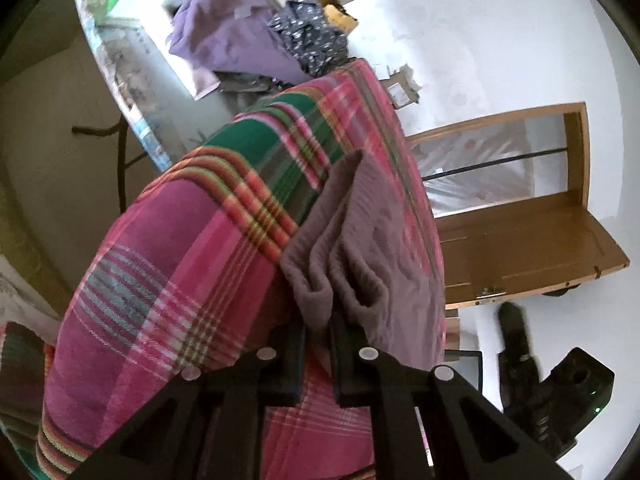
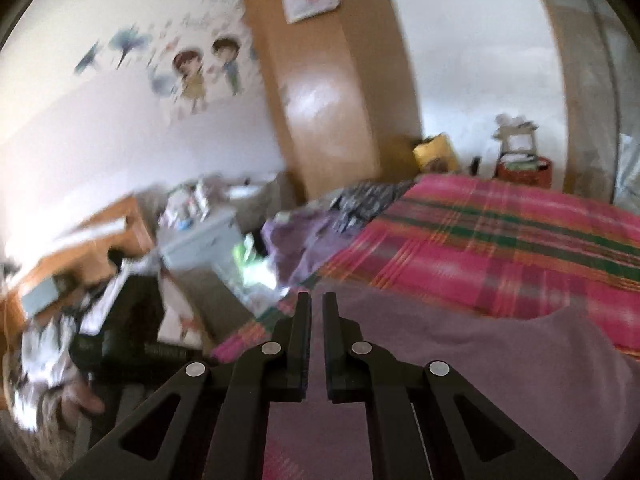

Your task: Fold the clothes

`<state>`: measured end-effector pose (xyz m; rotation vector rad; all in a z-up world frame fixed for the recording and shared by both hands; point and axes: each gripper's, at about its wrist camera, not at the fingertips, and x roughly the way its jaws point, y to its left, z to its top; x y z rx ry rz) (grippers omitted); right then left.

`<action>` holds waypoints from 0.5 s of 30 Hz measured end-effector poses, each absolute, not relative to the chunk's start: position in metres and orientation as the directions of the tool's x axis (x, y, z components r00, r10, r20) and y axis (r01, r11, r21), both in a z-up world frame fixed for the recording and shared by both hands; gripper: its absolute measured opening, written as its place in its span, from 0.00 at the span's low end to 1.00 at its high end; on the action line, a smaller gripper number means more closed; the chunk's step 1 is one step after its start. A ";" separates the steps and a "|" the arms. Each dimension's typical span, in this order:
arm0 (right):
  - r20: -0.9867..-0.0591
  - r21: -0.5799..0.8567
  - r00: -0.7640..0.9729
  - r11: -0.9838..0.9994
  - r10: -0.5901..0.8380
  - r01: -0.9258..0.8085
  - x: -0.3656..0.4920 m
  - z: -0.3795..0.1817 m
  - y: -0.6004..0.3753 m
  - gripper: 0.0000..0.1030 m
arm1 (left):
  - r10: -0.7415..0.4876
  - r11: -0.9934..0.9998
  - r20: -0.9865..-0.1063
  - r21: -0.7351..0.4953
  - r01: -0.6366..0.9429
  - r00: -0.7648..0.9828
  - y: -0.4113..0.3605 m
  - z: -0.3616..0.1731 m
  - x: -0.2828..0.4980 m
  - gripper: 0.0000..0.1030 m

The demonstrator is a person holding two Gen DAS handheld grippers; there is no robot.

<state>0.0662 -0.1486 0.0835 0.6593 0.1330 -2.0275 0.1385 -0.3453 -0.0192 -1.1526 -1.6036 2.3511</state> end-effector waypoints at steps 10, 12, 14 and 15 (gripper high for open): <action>-0.651 0.005 -0.297 -0.396 -0.698 0.918 0.103 0.038 -0.200 0.34 | 0.491 -0.407 -0.509 -0.852 0.331 -0.707 -0.350 -0.026 0.135 0.10; -0.670 -0.056 -0.317 -0.380 -0.671 0.923 0.109 0.031 -0.207 0.35 | 0.495 -0.406 -0.507 -0.853 0.328 -0.705 -0.350 -0.026 0.135 0.10; -0.684 -0.115 -0.344 -0.371 -0.643 0.922 0.113 0.024 -0.214 0.35 | 0.498 -0.408 -0.507 -0.853 0.326 -0.704 -0.350 -0.025 0.134 0.10; -0.687 -0.137 -0.358 -0.371 -0.632 0.919 0.113 0.021 -0.217 0.35 | 0.498 -0.412 -0.508 -0.852 0.324 -0.703 -0.350 -0.025 0.133 0.10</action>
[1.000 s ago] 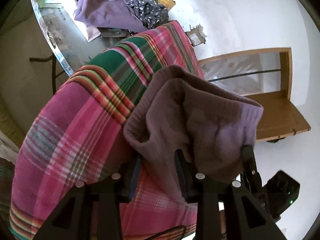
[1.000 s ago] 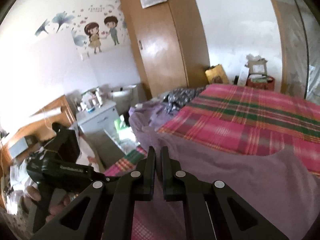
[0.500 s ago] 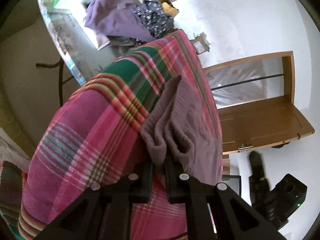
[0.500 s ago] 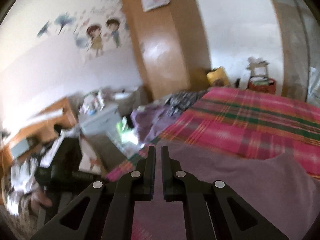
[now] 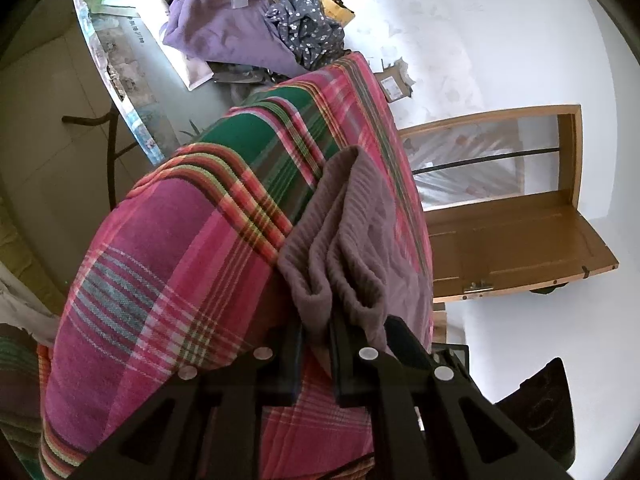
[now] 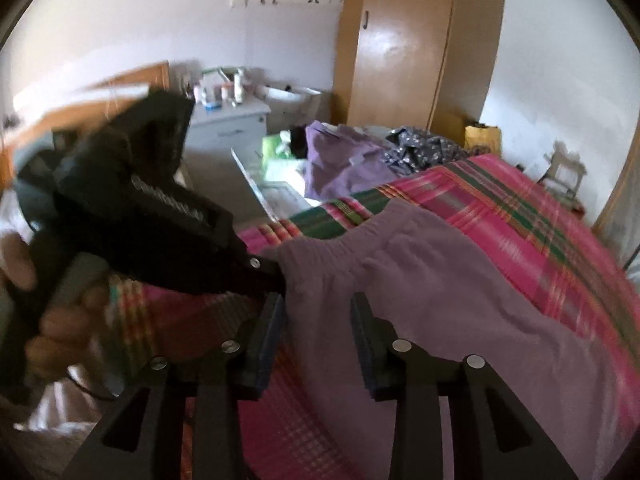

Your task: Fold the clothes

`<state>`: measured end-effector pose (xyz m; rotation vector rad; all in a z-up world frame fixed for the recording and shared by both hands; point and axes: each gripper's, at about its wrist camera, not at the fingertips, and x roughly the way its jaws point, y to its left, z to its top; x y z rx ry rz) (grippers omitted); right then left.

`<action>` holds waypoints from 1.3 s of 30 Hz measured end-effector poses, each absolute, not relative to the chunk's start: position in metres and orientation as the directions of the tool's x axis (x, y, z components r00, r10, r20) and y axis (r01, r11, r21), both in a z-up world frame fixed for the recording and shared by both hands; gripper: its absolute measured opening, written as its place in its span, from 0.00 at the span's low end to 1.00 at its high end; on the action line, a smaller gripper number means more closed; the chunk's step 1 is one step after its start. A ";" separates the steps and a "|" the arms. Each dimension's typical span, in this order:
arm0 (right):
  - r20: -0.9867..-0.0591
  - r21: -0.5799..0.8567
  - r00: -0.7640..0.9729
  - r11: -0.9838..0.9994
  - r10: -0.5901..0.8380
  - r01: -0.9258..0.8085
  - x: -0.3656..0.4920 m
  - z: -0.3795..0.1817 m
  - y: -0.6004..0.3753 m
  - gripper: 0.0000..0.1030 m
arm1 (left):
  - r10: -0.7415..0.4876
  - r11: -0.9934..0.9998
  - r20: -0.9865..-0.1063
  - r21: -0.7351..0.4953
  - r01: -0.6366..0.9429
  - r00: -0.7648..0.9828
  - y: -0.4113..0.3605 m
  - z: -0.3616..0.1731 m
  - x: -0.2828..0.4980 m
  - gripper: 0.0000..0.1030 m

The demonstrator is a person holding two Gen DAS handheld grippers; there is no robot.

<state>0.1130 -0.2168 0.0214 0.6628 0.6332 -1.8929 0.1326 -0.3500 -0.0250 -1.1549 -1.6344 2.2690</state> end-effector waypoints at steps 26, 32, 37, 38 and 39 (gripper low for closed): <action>-0.544 -0.137 -0.506 -0.523 -0.669 0.841 0.065 0.081 -0.198 0.05 | 0.502 -0.455 -0.540 -0.829 0.324 -0.676 -0.350 -0.024 0.130 0.10; -0.515 -0.160 -0.531 -0.533 -0.673 0.831 0.054 0.096 -0.198 0.05 | 0.397 -0.560 -0.594 -0.761 0.329 -0.700 -0.344 -0.001 0.140 0.15; -0.523 -0.098 -0.493 -0.525 -0.696 0.845 0.041 0.102 -0.196 0.05 | 0.371 -0.613 -0.586 -0.738 0.284 -0.720 -0.335 0.018 0.134 0.16; -0.525 -0.087 -0.488 -0.526 -0.697 0.846 0.039 0.102 -0.195 0.05 | 0.376 -0.618 -0.584 -0.736 0.275 -0.719 -0.334 0.021 0.131 0.16; -0.525 -0.082 -0.487 -0.528 -0.698 0.845 0.038 0.102 -0.194 0.05 | 0.378 -0.621 -0.584 -0.735 0.272 -0.718 -0.333 0.022 0.129 0.16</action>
